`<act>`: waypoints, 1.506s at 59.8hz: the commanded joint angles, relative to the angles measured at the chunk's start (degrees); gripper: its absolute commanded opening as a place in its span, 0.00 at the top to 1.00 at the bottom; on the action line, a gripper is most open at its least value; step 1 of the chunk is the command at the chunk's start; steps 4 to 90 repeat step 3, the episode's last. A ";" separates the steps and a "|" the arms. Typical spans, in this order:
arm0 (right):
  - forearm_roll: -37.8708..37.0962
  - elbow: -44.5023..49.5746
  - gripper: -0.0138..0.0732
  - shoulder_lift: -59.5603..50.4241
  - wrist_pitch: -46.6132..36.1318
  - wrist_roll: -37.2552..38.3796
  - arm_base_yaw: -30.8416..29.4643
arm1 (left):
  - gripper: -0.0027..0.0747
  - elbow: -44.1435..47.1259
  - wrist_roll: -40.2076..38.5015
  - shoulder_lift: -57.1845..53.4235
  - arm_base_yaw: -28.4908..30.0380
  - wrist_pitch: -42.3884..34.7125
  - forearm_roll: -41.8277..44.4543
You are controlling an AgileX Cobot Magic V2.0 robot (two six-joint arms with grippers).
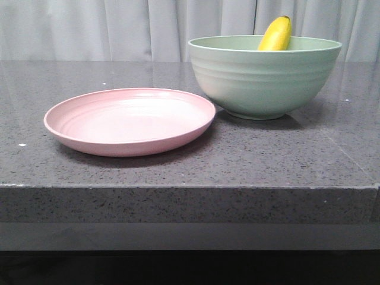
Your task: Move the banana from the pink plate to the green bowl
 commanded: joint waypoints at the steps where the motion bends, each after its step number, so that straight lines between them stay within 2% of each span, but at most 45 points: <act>1: -0.47 0.05 0.92 -1.31 -4.10 -0.11 -0.33 | 0.99 0.25 -0.14 -1.10 0.15 -4.67 -0.54; 90: -0.47 0.05 0.92 -1.31 -4.10 -0.11 -0.33 | 0.99 0.25 -0.14 -1.10 0.15 -4.67 -0.54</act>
